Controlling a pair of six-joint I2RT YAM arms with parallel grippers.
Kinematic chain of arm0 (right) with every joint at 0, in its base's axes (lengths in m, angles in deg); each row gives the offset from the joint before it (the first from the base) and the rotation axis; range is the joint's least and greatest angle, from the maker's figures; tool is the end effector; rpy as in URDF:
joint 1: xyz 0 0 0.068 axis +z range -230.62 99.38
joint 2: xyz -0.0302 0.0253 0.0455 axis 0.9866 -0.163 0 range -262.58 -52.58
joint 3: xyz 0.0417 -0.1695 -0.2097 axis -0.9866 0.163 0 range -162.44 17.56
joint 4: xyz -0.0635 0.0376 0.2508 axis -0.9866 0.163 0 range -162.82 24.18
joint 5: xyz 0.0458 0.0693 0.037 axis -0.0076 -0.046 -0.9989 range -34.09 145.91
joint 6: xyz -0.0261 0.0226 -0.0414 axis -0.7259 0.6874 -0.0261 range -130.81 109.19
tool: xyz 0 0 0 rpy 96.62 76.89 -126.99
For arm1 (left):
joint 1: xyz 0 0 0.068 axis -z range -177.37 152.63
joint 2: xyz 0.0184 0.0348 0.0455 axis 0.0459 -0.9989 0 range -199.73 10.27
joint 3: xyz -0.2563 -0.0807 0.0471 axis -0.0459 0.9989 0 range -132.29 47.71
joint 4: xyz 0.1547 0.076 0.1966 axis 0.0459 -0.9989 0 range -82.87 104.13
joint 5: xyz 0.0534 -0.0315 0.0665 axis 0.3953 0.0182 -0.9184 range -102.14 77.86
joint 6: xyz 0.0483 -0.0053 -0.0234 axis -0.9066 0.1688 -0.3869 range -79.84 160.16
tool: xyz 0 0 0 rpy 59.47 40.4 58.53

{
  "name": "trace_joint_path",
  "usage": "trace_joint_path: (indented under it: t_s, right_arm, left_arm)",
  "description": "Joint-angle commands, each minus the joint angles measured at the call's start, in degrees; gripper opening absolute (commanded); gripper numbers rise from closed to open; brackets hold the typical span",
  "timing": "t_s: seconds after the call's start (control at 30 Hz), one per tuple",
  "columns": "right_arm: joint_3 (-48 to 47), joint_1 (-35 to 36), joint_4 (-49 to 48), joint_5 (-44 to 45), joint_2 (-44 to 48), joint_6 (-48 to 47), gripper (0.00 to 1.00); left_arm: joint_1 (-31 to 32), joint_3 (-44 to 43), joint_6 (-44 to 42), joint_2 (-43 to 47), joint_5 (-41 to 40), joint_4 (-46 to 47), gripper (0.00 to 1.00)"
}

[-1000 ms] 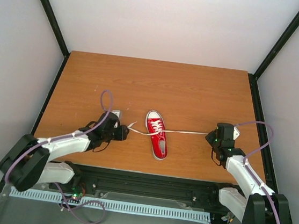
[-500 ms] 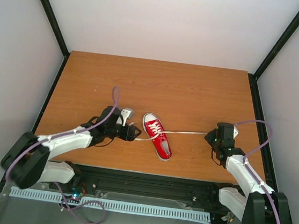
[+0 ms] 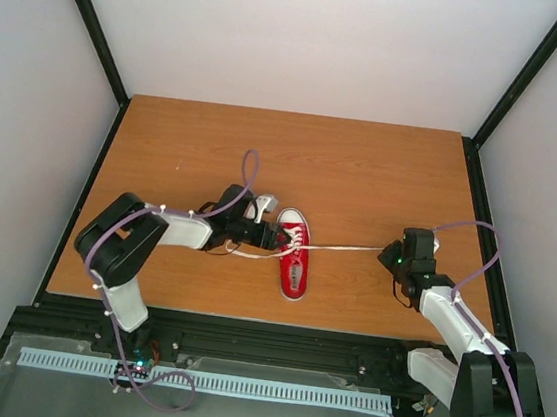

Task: Tie the shoes

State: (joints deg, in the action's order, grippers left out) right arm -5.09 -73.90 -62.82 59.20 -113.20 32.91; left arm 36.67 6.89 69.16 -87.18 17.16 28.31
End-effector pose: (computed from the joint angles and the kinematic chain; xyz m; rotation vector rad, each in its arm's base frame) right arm 0.1928 0.0207 0.1588 0.7977 2.2994 0.3353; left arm 0.2526 -0.1917 0.1328 0.3912 2.4448 -1.1146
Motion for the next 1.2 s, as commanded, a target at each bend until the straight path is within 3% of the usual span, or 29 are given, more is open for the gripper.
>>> trace_joint_path:
  t_s: [0.0, 0.13, 0.27, 0.57, 0.77, 1.0, 1.17]
  right_arm:
    - [0.8, -0.7, -0.7, 0.5, 1.7, -0.9, 0.03]
    - [1.1, -0.7, -0.7, 0.3, 2.4, -0.8, 0.03]
    - [1.1, -0.7, -0.8, 0.3, 2.9, -0.7, 0.03]
    - [0.3, -0.7, -1.4, -0.9, 2.0, -1.4, 0.03]
    - [0.2, -0.7, -2.0, -1.5, 1.3, -1.1, 0.03]
    - [0.4, -0.7, -3.0, -2.3, 0.1, -0.7, 0.03]
    - [0.5, -0.7, -3.1, -2.3, 0.0, -0.7, 0.03]
  left_arm:
    - [0.3, -4.8, 1.3, -5.9, 4.1, 5.4, 0.71]
    - [0.4, -6.4, 0.7, -6.5, 4.4, 5.5, 0.71]
    - [0.3, -5.5, -4.2, -2.4, 0.0, -1.4, 0.72]
    - [0.3, 5.3, -13.6, 12.1, -6.8, -10.3, 0.74]
    - [0.7, 8.8, -17.9, 16.4, -11.1, -10.0, 0.59]
    - [3.3, 6.2, -25.3, 14.7, -12.4, -10.6, 0.51]
    - [4.5, 5.3, -28.8, 13.2, -10.8, -9.7, 0.51]
